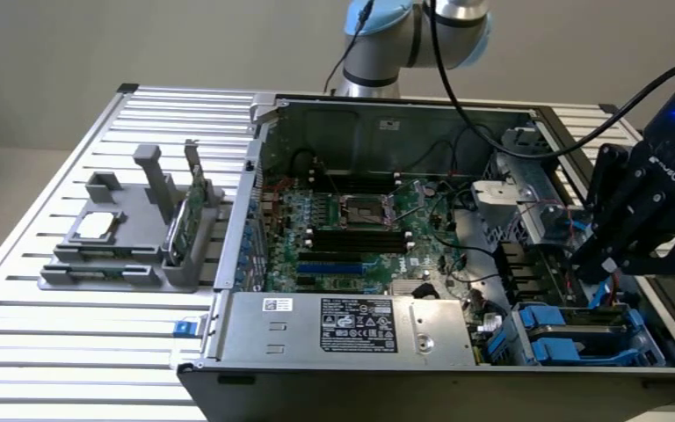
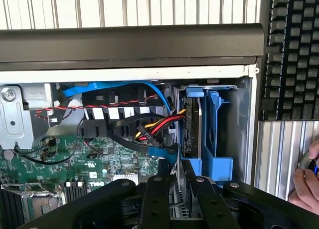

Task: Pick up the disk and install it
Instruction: 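Insert the second disk wire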

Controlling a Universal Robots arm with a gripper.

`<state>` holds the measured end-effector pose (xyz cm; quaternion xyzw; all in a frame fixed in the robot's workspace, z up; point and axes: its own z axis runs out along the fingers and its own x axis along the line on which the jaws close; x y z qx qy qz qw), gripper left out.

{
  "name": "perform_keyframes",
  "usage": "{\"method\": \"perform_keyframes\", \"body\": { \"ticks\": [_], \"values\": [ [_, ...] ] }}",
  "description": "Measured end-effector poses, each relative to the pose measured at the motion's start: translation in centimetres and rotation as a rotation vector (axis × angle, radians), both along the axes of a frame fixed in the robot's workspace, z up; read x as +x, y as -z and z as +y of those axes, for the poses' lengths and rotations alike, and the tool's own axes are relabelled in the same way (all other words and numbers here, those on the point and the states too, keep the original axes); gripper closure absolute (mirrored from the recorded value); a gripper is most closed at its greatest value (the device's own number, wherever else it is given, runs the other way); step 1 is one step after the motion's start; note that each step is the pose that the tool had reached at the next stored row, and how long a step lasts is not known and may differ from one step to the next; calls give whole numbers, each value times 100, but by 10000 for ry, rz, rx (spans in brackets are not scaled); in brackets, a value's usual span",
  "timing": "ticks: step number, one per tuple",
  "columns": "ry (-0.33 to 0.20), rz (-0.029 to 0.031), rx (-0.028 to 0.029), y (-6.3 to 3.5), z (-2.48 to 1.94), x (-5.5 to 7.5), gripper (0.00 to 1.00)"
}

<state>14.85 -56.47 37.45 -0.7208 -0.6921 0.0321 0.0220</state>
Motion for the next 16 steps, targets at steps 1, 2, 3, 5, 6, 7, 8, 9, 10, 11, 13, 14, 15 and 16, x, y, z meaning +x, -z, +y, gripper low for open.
{"method": "perform_keyframes", "body": {
  "ticks": [1, 2, 3, 5, 6, 7, 8, 9, 10, 11, 13, 14, 15, 16],
  "values": [
    [0, 0, 1, 1, 6, 0, 75],
    [-2, 0, 0, 3, 10, 1, 75],
    [-2, 0, 2, 6, 12, 2, 75],
    [-2, 0, 0, 18, 13, 5, 75],
    [-2, 0, -1, 28, 13, 7, 75],
    [-2, 0, -1, 39, 13, 8, 75],
    [-1, 0, -1, 50, 14, 10, 75],
    [-2, 0, 1, 57, 14, 14, 75],
    [-3, 0, -1, 61, 14, 19, 75],
    [-2, 0, -2, 63, 16, 24, 75],
    [-2, 0, 1, 68, 18, 34, 75],
    [-2, 0, 2, 72, 19, 36, 75],
    [-1, 0, 3, 75, 19, 38, 75],
    [-1, 0, 2, 79, 20, 39, 75]
  ]
}}
